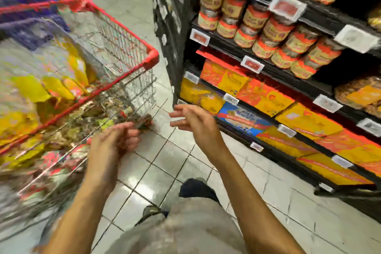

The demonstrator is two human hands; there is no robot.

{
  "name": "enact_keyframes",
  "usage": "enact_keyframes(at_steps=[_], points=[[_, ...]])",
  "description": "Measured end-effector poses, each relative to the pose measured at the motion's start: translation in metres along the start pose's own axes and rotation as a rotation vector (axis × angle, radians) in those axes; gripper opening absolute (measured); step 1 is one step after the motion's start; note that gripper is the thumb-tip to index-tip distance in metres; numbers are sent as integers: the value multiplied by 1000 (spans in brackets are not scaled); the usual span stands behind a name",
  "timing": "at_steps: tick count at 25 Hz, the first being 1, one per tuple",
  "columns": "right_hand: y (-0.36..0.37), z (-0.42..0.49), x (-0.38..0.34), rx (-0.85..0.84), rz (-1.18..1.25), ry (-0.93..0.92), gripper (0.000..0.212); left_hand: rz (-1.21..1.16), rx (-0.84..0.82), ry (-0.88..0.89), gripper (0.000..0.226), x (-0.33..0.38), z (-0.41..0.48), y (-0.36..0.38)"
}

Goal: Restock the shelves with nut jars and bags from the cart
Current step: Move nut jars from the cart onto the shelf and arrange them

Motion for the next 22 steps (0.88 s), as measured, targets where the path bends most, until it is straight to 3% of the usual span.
enact_keyframes(at_steps=[7, 13, 17, 19, 22], points=[[145, 58, -1, -351, -74, -22, 26, -165, 338, 37, 24, 18, 10, -149], [228, 166, -2, -420, -178, 54, 26, -251, 583, 41, 25, 47, 75, -247], [285, 257, 9, -510, -371, 169, 26, -269, 744, -2, 24, 64, 127, -297], [310, 296, 38, -543, -515, 281, 26, -299, 763, -79, 22, 55, 154, -314], [360, 340, 113, -638, -774, 414, 31, -430, 708, -401, 24, -2, 200, -327]])
Point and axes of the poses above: each hand's wrist, its own z-axis towards the middle knuckle, its own y-axis out of the palm, x = y × z, the point moved 8 cm from there along z, towards the middle knuckle, and after that the axes turned 2 degrees about y, right-handed, at the moved point
